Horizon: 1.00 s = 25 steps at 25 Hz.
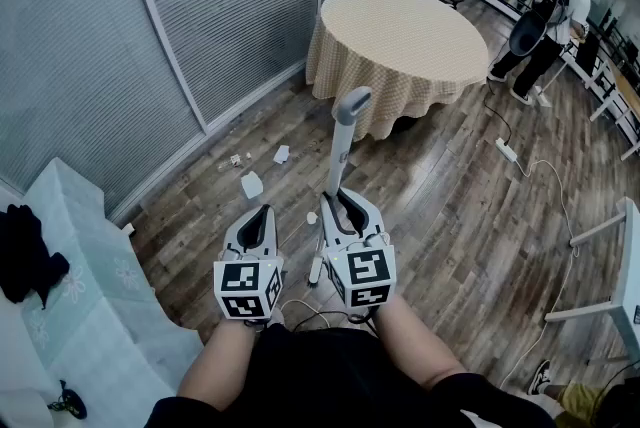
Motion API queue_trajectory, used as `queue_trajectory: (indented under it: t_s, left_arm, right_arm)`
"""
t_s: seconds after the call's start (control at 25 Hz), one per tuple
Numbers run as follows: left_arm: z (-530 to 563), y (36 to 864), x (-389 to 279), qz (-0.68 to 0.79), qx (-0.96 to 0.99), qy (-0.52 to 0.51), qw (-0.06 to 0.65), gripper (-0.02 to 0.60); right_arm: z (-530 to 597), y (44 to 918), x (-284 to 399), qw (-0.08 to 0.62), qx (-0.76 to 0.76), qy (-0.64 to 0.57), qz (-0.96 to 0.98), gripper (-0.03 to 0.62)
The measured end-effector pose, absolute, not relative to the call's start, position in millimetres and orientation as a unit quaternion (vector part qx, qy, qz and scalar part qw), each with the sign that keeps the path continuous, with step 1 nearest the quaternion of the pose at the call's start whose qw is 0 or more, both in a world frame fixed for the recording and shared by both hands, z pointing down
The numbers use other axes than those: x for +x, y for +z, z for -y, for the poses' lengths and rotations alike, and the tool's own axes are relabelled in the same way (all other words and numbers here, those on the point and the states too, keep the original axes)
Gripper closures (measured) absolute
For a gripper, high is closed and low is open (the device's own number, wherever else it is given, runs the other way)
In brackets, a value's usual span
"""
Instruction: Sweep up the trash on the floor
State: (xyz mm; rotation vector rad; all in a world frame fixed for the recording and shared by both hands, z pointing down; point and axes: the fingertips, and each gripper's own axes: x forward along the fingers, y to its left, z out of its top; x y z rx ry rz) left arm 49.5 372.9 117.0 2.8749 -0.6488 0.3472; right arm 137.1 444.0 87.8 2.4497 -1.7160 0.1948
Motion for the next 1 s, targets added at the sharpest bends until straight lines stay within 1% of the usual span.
queue_trajectory:
  t_s: [0.4, 0.68, 1.0]
  left_arm:
    - [-364, 123, 48, 0.209, 0.966, 0.114, 0.096, 0.586]
    - [-348, 123, 43, 0.187, 0.972, 0.105, 0.098, 0.587]
    - [-304, 135, 24, 0.167, 0.975, 0.104, 0.102, 0.586]
  right_arm:
    - [-448, 88, 142, 0.096, 0.821, 0.028, 0.562, 0.508]
    - [-434, 93, 138, 0.112, 0.829, 0.034, 0.546, 0.508]
    - [-400, 107, 134, 0.123, 0.84, 0.046, 0.526, 0.508]
